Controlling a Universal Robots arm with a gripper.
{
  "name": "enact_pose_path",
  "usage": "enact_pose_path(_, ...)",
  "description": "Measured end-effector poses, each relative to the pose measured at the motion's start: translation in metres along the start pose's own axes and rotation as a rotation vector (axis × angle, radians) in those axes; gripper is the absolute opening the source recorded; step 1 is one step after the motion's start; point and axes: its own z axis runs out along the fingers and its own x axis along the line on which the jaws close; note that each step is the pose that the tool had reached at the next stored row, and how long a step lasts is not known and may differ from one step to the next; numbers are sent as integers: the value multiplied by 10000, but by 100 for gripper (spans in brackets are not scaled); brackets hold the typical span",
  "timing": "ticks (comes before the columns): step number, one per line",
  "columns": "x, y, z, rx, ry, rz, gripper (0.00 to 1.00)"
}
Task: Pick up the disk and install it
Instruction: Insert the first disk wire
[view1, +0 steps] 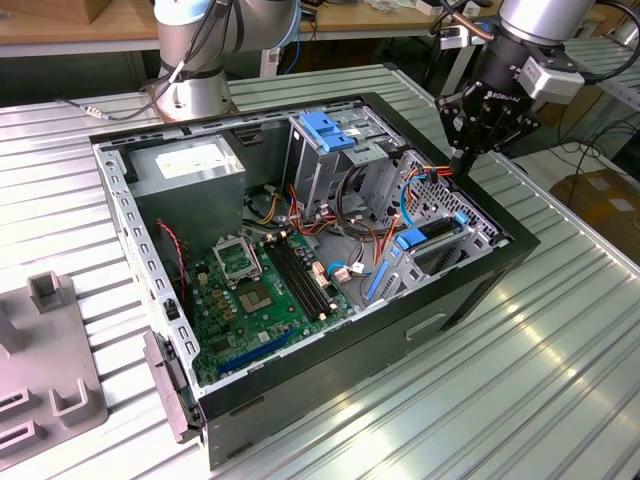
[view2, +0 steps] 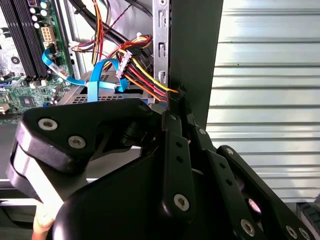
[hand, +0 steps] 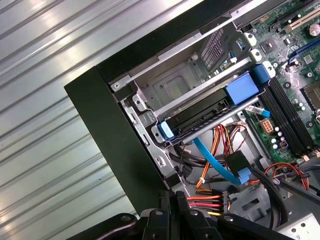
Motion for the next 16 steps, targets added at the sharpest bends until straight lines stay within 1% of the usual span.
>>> enact_pose_path(3,0,0,0,-4,-1,97,17)
enact_pose_path(6,0,0,1,-19,-5,453,17)
enact_pose_path(14,-32,22,0,-20,-5,493,17)
enact_pose_path(16,-33,23,-1,-26,-5,600,17)
